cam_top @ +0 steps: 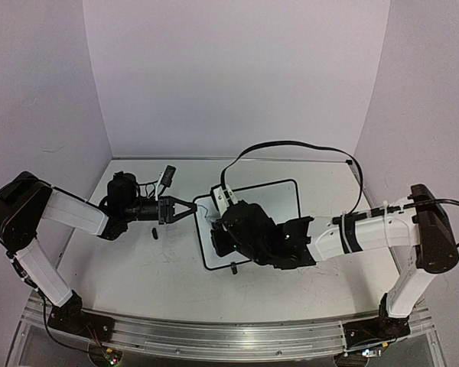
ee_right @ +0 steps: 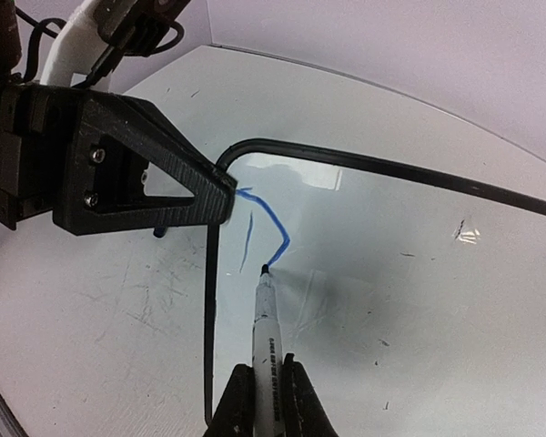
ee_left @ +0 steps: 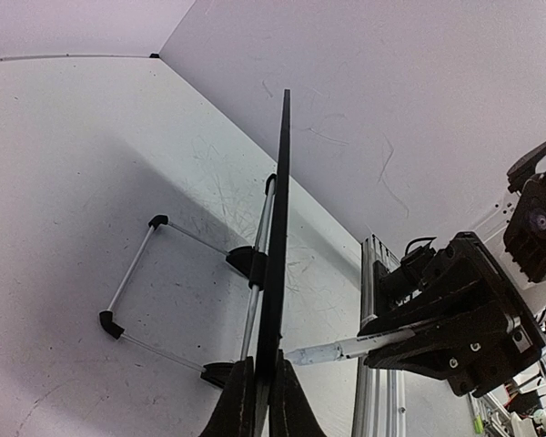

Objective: Write a sentence on the whiteboard

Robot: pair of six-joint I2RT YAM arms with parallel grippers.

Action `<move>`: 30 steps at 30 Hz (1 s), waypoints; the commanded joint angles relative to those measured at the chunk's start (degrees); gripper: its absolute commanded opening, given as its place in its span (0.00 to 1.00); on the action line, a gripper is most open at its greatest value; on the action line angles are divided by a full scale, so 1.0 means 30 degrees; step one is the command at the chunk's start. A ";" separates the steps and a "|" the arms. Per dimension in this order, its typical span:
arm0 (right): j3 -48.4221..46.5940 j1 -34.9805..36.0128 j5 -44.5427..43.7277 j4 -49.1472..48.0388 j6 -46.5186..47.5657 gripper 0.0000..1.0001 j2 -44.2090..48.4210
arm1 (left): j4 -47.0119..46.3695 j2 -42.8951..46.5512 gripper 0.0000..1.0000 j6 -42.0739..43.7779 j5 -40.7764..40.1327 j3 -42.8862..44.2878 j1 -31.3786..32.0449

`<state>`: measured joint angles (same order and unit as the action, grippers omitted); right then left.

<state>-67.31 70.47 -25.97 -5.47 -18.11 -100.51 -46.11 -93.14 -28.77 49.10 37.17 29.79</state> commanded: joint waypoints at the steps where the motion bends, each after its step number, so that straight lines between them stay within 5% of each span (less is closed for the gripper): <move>1: -0.0222 0.0164 0.0196 0.0045 -0.0249 0.00 -0.0671 | -0.0384 0.0284 0.00 -0.0627 0.0912 0.0693 0.0099; 10: -0.1079 0.0180 0.0622 -0.0216 0.0109 0.00 -0.1301 | -0.0376 0.0303 0.00 -0.0642 0.0927 0.0633 0.0108; 20: 0.1222 0.0066 -0.0506 -0.0991 0.0462 0.00 0.2110 | -0.0372 0.0232 0.00 -0.0575 0.0890 0.0593 0.0109; 30: 0.0339 -0.0284 -0.0350 -0.1280 0.0869 0.00 0.1068 | -0.0393 0.0211 0.00 -0.0689 0.0922 0.0663 0.0101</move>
<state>-63.92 70.23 -25.98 -7.60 -16.30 -95.81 -46.13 -93.14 -28.77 49.41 37.17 29.71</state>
